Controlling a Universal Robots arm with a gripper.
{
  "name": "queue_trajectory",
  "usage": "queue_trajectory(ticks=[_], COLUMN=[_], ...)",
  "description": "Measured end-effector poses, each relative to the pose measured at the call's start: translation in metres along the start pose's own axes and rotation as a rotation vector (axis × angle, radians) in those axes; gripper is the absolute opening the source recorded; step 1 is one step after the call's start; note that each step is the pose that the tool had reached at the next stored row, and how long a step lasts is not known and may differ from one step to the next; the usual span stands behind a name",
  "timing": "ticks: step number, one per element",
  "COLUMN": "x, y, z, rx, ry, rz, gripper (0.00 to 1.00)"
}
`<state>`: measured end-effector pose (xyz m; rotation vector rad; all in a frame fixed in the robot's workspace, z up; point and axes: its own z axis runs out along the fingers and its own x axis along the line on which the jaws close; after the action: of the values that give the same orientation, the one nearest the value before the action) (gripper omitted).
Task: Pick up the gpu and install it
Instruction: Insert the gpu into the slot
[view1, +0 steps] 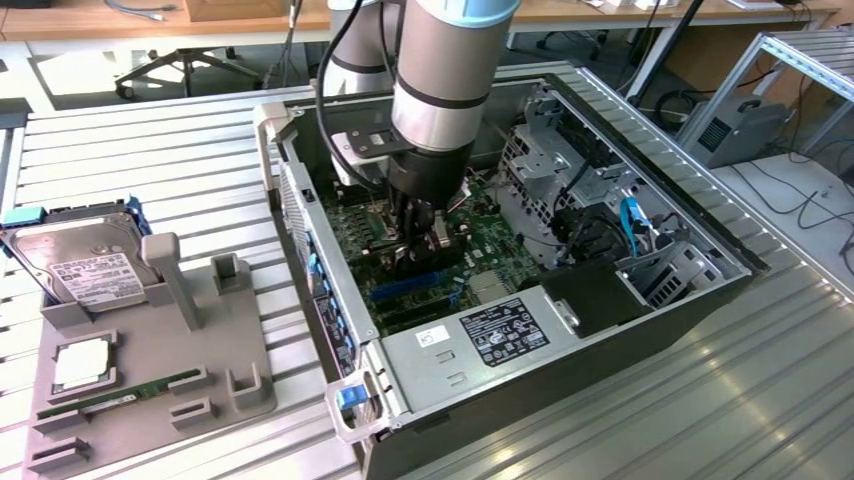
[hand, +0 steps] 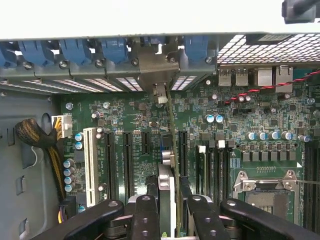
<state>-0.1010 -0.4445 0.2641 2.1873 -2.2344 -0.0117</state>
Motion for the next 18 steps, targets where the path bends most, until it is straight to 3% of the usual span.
queue_trajectory(ticks=[5,14,18], x=[0.0001,0.0,0.0], y=[0.0,0.0,0.0], z=[0.0,0.0001,0.0], rx=[-0.0001,0.0002,0.0002], ry=[0.0007,0.0098,0.0106], rz=[0.0,0.0,0.0], gripper=[0.27,0.27,0.27])
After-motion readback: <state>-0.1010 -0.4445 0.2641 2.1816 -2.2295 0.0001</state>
